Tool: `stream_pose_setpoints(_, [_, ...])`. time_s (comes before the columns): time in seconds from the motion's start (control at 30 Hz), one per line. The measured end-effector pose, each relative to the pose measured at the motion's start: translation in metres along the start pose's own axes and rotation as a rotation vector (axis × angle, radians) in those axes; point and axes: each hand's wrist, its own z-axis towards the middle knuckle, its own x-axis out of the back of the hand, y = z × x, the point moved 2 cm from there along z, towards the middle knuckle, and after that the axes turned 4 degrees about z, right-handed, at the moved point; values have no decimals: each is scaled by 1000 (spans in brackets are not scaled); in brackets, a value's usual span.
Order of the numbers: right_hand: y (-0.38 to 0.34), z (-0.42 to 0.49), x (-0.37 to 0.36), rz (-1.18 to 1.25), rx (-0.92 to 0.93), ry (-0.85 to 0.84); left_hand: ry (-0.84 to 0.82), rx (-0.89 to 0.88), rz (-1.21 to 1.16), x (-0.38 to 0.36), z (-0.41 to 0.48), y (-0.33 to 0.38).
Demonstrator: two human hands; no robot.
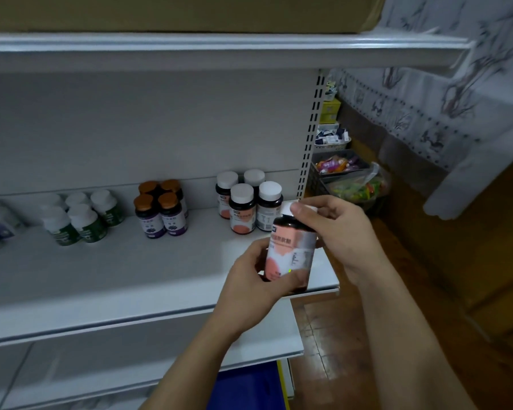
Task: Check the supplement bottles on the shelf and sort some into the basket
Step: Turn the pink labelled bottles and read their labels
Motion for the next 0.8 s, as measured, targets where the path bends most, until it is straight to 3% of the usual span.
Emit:
stream_pose_setpoints(0.17, [-5,0,0,69,-62,-56,-139,55,-272,2,4,-1])
stream_pose_setpoints(0.33, [-6,1,-2,79,-63,-102,-202,47,-394,6,1,-5])
stream_pose_setpoints(0.4, [-6,0,-2,147,-47,-155,-139,13,-283,7,-3,-4])
stream_pose_setpoints(0.47, [-4,-3,0,251,-8,-299,29,-48,-74,8,-5,-4])
stream_pose_setpoints(0.53, [-3,-8,0,193,42,-410,188,-94,66,10,-5,-6])
stream_pose_setpoints(0.63, [1,-11,-5,-10,88,-345,263,-103,164,13,0,-16])
stream_pose_setpoints(0.8, [4,-10,-17,-297,168,-162,252,-61,245,11,8,-28])
